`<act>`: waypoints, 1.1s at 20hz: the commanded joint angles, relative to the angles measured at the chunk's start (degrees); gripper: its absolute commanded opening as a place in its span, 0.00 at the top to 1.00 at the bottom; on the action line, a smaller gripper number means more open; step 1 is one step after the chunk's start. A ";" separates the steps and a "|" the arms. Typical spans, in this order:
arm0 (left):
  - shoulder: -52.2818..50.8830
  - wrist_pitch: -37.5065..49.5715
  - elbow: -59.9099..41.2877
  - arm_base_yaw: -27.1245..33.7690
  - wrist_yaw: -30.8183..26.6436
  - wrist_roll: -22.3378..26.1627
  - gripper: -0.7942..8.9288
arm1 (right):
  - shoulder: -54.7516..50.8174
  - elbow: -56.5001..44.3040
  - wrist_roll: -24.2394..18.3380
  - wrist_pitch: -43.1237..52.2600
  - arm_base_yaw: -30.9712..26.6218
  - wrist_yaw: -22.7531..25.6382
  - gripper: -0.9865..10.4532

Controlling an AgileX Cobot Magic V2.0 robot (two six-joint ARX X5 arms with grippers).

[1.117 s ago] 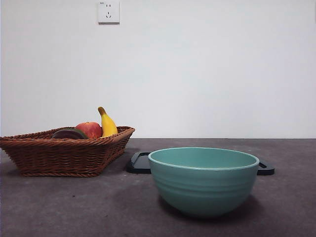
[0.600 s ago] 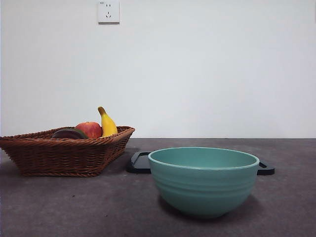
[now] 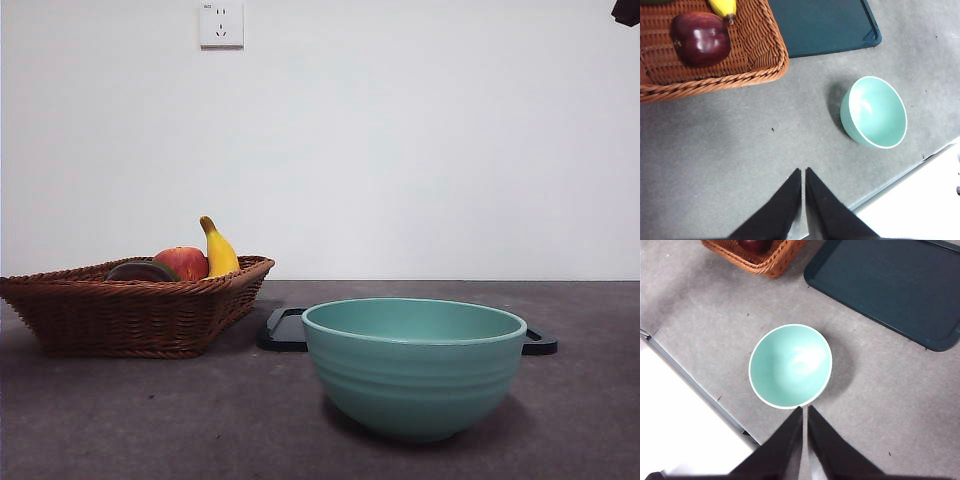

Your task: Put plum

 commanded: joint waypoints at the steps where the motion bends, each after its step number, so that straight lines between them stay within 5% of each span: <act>1: 0.28 0.76 1.03 -0.15 0.04 0.85 0.91 | 0.33 0.94 -1.01 0.17 0.37 -0.20 0.91; 4: 0.28 0.87 1.03 -0.15 0.04 0.79 0.90 | 0.33 0.94 -1.05 0.20 0.37 -0.17 0.91; 7: 0.28 0.90 1.03 -0.15 0.04 -0.04 0.71 | 0.33 0.94 -1.03 0.20 0.37 -0.17 0.90; 9: 0.28 0.87 1.03 -0.15 0.04 -0.24 0.52 | 0.33 0.94 -0.83 0.20 0.37 -0.17 0.75; 11: 0.31 0.90 1.03 -0.15 0.07 -0.22 0.45 | 0.33 0.94 -0.83 0.20 0.37 -0.17 0.59; 17: 0.76 1.79 1.97 -0.90 -0.42 -0.13 0.43 | 0.33 0.94 -0.81 0.20 0.37 -0.17 0.56; 22: 6.40 3.74 9.05 -3.72 -7.82 -0.11 0.43 | 0.33 0.94 -0.61 0.20 0.37 -0.17 0.56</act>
